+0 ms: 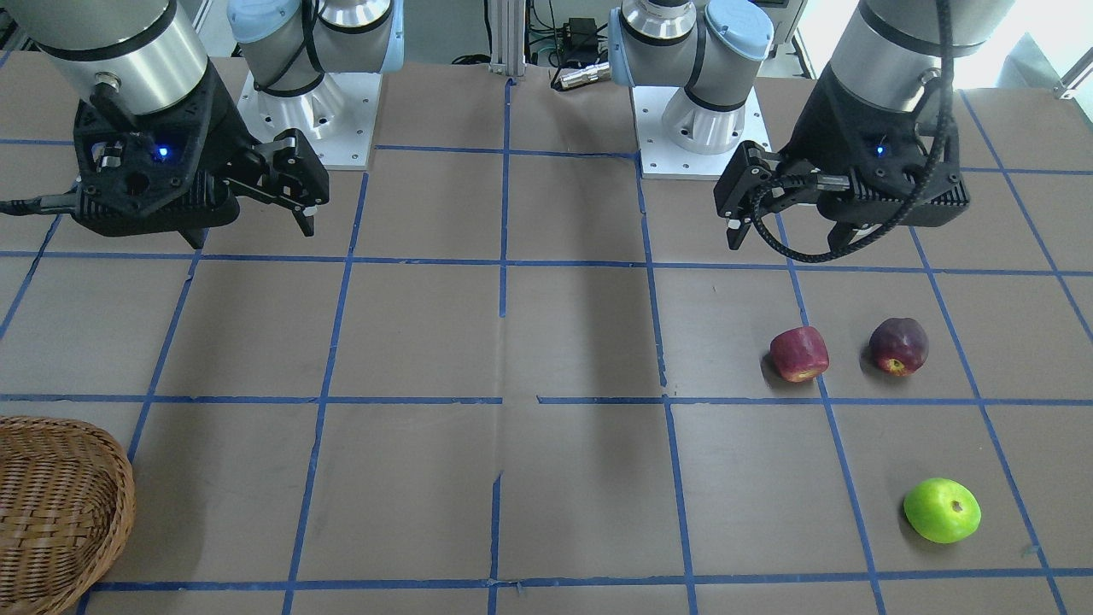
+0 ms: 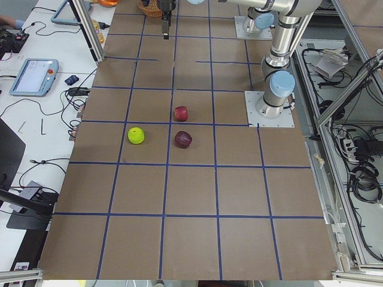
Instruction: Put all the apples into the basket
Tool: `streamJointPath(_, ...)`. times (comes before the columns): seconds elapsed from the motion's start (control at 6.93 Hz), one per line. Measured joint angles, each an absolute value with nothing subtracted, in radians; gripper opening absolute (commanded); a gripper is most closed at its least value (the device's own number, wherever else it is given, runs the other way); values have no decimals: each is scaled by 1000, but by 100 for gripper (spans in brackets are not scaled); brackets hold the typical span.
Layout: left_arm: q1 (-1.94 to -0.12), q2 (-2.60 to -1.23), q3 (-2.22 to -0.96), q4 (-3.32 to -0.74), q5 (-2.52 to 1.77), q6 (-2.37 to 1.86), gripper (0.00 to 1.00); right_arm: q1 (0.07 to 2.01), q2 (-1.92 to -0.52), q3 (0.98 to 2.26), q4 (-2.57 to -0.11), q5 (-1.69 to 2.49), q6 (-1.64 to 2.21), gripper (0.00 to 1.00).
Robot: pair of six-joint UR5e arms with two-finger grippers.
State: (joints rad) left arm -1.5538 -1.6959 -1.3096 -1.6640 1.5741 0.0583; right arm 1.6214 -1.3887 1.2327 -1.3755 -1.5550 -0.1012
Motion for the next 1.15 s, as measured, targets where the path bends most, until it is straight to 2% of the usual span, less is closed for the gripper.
streamJointPath(1.15, -1552, -1690, -1327, -1660, 1573, 74, 100, 1624, -1391, 1237, -1377, -1544, -89, 100)
